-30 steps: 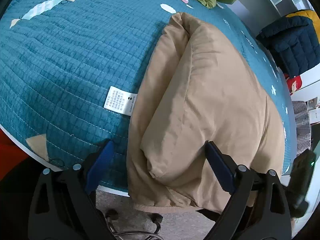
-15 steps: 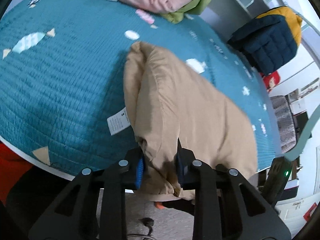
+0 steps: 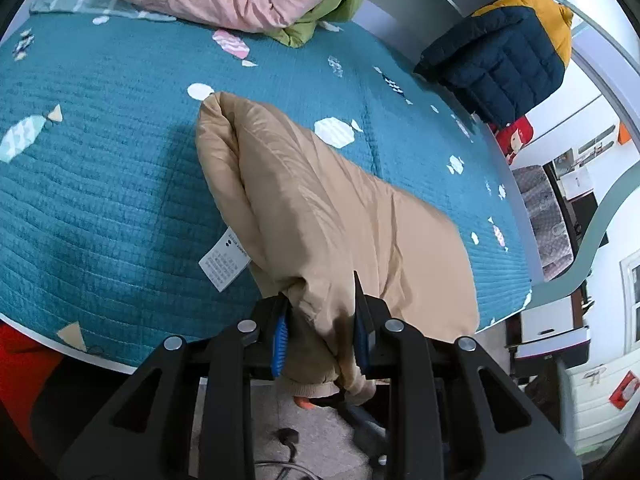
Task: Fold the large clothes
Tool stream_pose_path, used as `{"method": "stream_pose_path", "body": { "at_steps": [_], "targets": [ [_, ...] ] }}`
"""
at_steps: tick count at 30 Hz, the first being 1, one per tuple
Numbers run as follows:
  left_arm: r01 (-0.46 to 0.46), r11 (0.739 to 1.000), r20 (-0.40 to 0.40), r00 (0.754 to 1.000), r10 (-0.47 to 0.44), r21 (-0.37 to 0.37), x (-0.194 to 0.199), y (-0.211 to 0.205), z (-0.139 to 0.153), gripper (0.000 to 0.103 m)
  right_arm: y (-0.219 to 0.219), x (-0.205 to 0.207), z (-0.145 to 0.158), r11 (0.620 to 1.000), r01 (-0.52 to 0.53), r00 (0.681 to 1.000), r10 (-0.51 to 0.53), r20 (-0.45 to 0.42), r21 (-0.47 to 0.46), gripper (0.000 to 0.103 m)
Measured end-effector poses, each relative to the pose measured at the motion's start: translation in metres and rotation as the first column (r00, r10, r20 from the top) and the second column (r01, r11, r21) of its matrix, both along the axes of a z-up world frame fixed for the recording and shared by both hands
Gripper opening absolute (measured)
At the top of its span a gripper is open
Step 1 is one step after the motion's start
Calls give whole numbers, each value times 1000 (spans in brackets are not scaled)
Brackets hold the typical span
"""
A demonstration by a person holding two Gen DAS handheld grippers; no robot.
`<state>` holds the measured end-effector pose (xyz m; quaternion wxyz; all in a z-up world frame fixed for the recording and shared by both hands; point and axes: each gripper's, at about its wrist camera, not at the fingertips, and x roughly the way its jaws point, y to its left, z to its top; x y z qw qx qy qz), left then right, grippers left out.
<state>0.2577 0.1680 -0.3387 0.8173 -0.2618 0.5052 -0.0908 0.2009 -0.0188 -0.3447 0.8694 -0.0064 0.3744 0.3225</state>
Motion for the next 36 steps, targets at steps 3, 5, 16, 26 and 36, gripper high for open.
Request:
{"method": "stream_pose_path", "body": {
  "at_steps": [3,5,16,26,36],
  "targets": [
    [2,1000,-9,1000,-2,-8,2,1,0,25,23,0,-12,999,-18,998,20,54,-50,67],
    [16,1000,-11,1000,-16,-2,3,-2,2,25,39,-1,-19,996,-21,996,29,90,-91,67],
    [59,998,9,998,-59,22,12,-18,15,30,49,39,-15,991,92,990,-81,112,-98,17],
    [188,978,369,919,-140,-96,-10,-68,105,74,-71,71,20,910,334,938,-297,-178,244,15],
    [126,980,58,989,-136,151,37,-115,15,78,-222,70,-3,622,665,742,-487,-460,414,16]
  ]
}}
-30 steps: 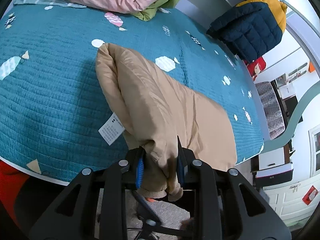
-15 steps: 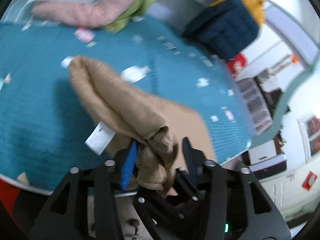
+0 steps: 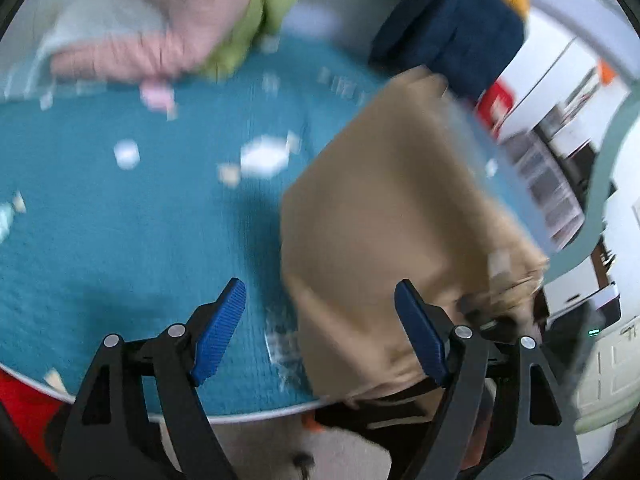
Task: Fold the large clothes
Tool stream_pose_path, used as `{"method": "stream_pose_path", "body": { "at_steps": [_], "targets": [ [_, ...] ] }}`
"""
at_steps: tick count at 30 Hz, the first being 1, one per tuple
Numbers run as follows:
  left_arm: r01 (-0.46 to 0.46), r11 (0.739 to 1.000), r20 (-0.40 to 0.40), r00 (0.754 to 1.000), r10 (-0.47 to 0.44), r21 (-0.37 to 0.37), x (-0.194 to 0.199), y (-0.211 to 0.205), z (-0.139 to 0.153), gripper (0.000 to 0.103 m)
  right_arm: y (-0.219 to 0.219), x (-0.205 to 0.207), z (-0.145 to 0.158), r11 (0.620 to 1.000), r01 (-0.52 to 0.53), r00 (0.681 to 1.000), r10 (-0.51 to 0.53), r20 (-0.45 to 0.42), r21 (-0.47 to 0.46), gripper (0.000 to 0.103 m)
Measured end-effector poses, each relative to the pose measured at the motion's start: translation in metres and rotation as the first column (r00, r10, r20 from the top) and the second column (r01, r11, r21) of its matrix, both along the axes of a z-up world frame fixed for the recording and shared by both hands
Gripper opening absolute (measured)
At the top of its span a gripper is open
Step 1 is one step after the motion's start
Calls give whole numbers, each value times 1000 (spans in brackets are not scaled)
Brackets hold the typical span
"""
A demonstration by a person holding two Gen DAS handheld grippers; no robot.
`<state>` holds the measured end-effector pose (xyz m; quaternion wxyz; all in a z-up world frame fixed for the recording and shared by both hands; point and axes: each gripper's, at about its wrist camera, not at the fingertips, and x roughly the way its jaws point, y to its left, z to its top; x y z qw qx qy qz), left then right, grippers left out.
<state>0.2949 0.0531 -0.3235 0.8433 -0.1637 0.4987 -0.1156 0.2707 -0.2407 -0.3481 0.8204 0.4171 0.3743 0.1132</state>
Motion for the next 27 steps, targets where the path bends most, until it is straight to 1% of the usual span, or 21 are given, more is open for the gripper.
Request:
{"method": "stream_pose_path", "body": {
  "at_steps": [1,3,4,6,7,8,9,10,11,13,14,15,16,17,18,19,20,22,23,25,27],
  "targets": [
    [5,1000,-41,999,-5,-4,5,-9,-16,78,-13,-2,-7,999,37,999,-36,-23,21,16],
    [38,999,-80,996,-37,16,10,-27,-39,78,-32,-8,-14,995,86,994,-83,-64,46,18],
    [54,998,-95,994,-52,16,12,-37,-50,78,-41,-8,-21,994,108,990,-105,-96,32,22],
    [73,997,-162,984,-73,-7,19,-55,-72,78,-52,-4,-31,993,118,983,-118,-143,-10,27],
    [81,997,-190,978,-80,-4,21,-63,-81,78,-58,-4,-35,992,122,978,-125,-168,-25,29],
    [92,996,-196,977,-89,5,23,-69,-86,77,-64,-8,-35,990,134,974,-138,-179,-37,31],
    [109,994,-195,975,-103,20,21,-76,-92,77,-68,-10,-35,988,141,970,-151,-190,-66,35],
    [112,993,-199,974,-105,24,21,-79,-95,77,-71,-11,-34,986,137,968,-154,-200,-95,36],
    [111,994,-206,973,-105,21,22,-81,-98,77,-77,-14,-30,980,138,967,-165,-196,-144,38],
    [109,994,-217,971,-101,22,24,-84,-103,77,-79,-17,-24,967,132,964,-176,-197,-219,53],
    [109,994,-219,971,-101,25,25,-87,-103,77,-81,-18,-21,963,114,966,-166,-201,-244,53],
    [108,994,-218,971,-100,25,26,-87,-104,77,-83,-19,-18,963,102,969,-153,-193,-250,54],
    [107,994,-216,971,-100,22,26,-87,-105,77,-83,-18,-14,961,89,972,-142,-190,-260,60],
    [107,994,-218,971,-100,22,26,-87,-106,77,-86,-19,-14,965,75,974,-125,-188,-251,64],
    [106,994,-220,970,-99,21,26,-91,-107,77,-88,-16,-13,971,62,976,-107,-189,-231,72],
    [107,994,-220,970,-100,20,26,-93,-107,77,-91,-13,-16,976,58,976,-100,-196,-212,76],
    [108,994,-221,970,-101,19,27,-95,-107,78,-95,-10,-24,984,43,971,-82,-223,-173,76],
    [104,994,-225,969,-98,13,27,-94,-108,78,-102,-3,-47,992,18,944,-58,-323,-125,76],
    [102,995,-227,969,-97,10,27,-93,-108,78,-104,-1,-59,997,9,936,-37,-350,-81,76],
    [95,995,-229,969,-94,-7,24,-90,-107,79,-108,1,-79,999,2,925,10,-379,32,76],
    [84,996,-238,967,-89,-31,19,-85,-107,79,-111,4,-92,992,13,919,39,-392,128,78]
  ]
}}
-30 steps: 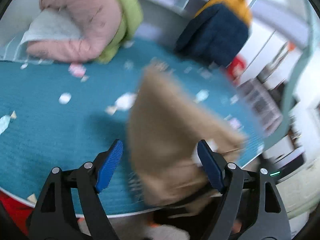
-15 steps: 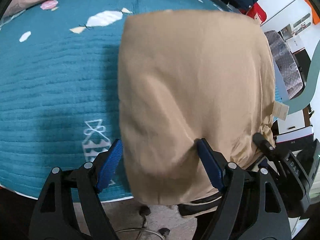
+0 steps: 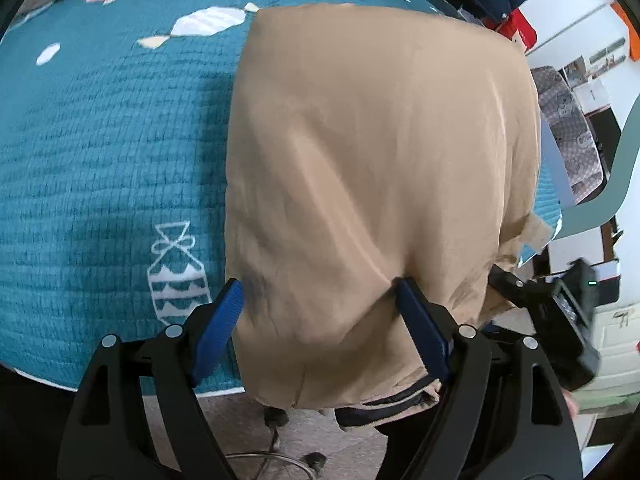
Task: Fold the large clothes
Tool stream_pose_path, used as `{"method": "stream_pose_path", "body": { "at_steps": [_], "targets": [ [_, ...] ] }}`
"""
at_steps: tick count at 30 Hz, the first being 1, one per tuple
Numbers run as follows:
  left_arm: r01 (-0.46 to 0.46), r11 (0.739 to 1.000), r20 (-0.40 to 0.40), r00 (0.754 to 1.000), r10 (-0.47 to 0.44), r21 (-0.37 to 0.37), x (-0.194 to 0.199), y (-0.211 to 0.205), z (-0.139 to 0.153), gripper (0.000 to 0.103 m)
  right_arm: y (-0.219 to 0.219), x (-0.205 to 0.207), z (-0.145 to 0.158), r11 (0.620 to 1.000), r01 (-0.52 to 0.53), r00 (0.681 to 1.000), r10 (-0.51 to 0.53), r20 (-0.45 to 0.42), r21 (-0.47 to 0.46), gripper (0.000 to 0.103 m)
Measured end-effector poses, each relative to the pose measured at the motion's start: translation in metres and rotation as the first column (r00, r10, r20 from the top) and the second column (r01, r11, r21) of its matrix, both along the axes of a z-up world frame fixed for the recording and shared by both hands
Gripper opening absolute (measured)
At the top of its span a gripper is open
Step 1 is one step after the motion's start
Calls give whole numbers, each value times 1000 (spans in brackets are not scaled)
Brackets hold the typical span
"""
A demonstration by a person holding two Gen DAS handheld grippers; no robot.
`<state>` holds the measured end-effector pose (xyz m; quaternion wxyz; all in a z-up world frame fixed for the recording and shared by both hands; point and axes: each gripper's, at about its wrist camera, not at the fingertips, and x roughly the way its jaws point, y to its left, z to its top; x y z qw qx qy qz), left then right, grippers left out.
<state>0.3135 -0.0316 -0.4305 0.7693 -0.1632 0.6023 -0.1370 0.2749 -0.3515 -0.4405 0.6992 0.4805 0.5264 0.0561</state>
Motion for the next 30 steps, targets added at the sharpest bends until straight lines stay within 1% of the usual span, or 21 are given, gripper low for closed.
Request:
{"method": "stream_pose_path", "body": {
  "at_steps": [1,4,6,8,9,10,12,13,15,17,18,20,21,22,24,25,26,27,28,29,30],
  "targets": [
    [-5,1000,-7,1000,5,-13,1,3,-3,79,1,1,-5,1000,2,1000,-2,0,26,79],
    [-28,999,-20,999,27,-35,2,10,-5,81,4,5,-11,999,-15,1000,15,2,46,80],
    [-41,998,-34,999,39,-49,1,14,-8,81,4,5,-15,997,2,1000,-1,-8,72,80],
    [-48,997,-42,998,46,-60,-2,18,-10,82,3,4,-11,996,4,1000,-3,-15,90,67],
    [-50,997,-44,998,47,-59,-3,19,-11,82,5,1,-11,994,1,1000,1,-16,109,57],
    [-50,997,-43,998,48,-56,-4,20,-11,82,6,4,-8,991,1,1000,1,-17,134,53],
    [-48,997,-45,998,46,-60,-8,21,-12,82,8,8,-4,991,-2,1000,3,-11,132,55],
    [-51,996,-55,997,47,-68,-8,22,-14,83,9,12,-6,993,-5,1000,6,-15,118,64],
    [-60,995,-68,996,55,-80,-11,24,-19,83,11,8,-16,990,21,1000,-18,-25,139,72],
    [-60,995,-69,996,55,-78,-15,22,-22,85,11,8,-22,983,36,999,-34,-18,178,73],
    [-62,995,-69,996,56,-78,-16,21,-24,86,13,8,-20,984,26,1000,-24,-16,175,71],
    [-69,994,-74,995,63,-85,-21,20,-29,87,16,9,-18,982,6,1000,-3,-12,188,61],
    [-79,992,-83,994,71,-95,-21,19,-31,87,17,8,-20,975,12,1000,-9,-14,220,52],
    [-85,991,-84,994,77,-99,-21,17,-32,87,20,13,-19,969,16,1000,-12,-16,248,47],
    [-69,994,-64,996,64,-86,-18,10,-29,87,21,10,-22,964,21,1000,-20,-10,264,48],
    [-55,996,-52,997,51,-76,-19,6,-29,87,21,10,-25,964,29,1000,-27,-11,263,52],
    [-45,997,-43,998,42,-70,-19,2,-28,86,20,8,-30,960,42,999,-40,-15,276,52],
    [-32,998,-23,999,31,-62,-19,-2,-25,79,21,8,-32,960,43,999,-42,-8,276,49],
    [-15,998,0,1000,15,-57,-20,-6,-21,71,22,8,-26,971,27,999,-31,15,237,40],
    [0,999,29,1000,1,-38,-21,-11,-15,68,24,9,-18,981,7,999,-14,36,194,36],
    [21,1000,85,996,-21,-5,-23,-16,-4,64,27,11,-5,991,-21,997,12,71,134,30]
  ]
}}
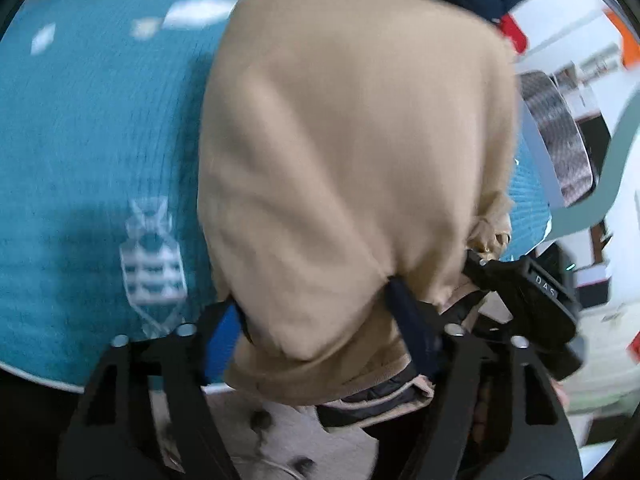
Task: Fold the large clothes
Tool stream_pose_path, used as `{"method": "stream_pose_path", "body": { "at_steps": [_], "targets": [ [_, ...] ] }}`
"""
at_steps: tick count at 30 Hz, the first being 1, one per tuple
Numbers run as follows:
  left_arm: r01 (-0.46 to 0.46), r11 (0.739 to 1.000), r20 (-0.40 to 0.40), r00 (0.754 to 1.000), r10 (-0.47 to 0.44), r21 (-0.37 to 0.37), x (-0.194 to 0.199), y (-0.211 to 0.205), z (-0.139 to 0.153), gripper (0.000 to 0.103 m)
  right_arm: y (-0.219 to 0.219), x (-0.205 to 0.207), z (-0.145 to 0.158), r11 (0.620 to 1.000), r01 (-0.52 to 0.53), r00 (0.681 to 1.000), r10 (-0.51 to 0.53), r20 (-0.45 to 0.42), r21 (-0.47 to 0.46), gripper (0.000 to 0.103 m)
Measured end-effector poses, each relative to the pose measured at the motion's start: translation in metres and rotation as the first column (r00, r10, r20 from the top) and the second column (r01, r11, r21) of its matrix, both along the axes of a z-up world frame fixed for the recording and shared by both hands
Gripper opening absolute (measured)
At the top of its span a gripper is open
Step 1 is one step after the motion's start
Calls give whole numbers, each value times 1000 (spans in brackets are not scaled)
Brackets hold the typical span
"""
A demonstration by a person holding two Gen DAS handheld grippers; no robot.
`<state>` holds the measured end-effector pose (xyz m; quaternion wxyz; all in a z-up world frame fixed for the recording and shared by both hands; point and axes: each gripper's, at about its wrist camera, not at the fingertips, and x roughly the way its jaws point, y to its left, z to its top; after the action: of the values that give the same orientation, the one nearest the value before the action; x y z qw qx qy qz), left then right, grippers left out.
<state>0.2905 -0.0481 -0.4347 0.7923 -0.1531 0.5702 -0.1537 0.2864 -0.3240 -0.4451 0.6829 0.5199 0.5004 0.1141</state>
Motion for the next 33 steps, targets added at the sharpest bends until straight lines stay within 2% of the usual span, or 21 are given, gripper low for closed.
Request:
{"method": "stream_pose_path", "body": {
  "at_steps": [1,3,6,9,14,17,20,24,27,29,31,32,33],
  "targets": [
    [9,1000,50,999,-10,24,-1,-4,10,60,2,3,14,999,-13,999,15,41,-48,27],
    [11,1000,114,993,-14,25,-1,-7,26,56,3,9,37,993,-21,994,32,101,-113,25],
    [16,999,213,977,-24,41,4,-18,53,55,2,23,77,973,-25,977,72,201,-229,23],
    [31,998,256,966,-42,50,15,-34,68,55,2,44,113,925,-32,954,140,264,-379,22],
    [76,997,287,955,-78,19,50,-93,76,55,-20,76,141,840,11,932,188,309,-543,22],
    [109,994,297,950,-101,-11,73,-137,72,54,-49,90,139,782,63,933,174,315,-620,22],
    [156,987,306,942,-140,-29,92,-185,69,54,-91,87,139,734,138,931,132,339,-665,22],
    [255,967,318,916,-245,10,106,-259,62,54,-162,73,128,702,267,927,1,376,-660,22],
    [326,944,270,905,-328,54,107,-302,42,55,-211,50,88,702,337,931,-150,332,-627,23],
    [364,929,238,898,-369,67,104,-318,30,56,-238,35,47,724,339,940,-234,249,-601,26],
    [397,914,193,894,-405,80,98,-327,15,58,-248,23,15,734,331,943,-274,187,-593,35],
    [404,911,184,892,-413,82,95,-327,9,60,-250,17,7,736,340,940,-284,188,-586,38],
    [403,911,180,893,-412,87,92,-325,7,68,-249,13,5,731,354,935,-296,196,-583,46]
  ]
}}
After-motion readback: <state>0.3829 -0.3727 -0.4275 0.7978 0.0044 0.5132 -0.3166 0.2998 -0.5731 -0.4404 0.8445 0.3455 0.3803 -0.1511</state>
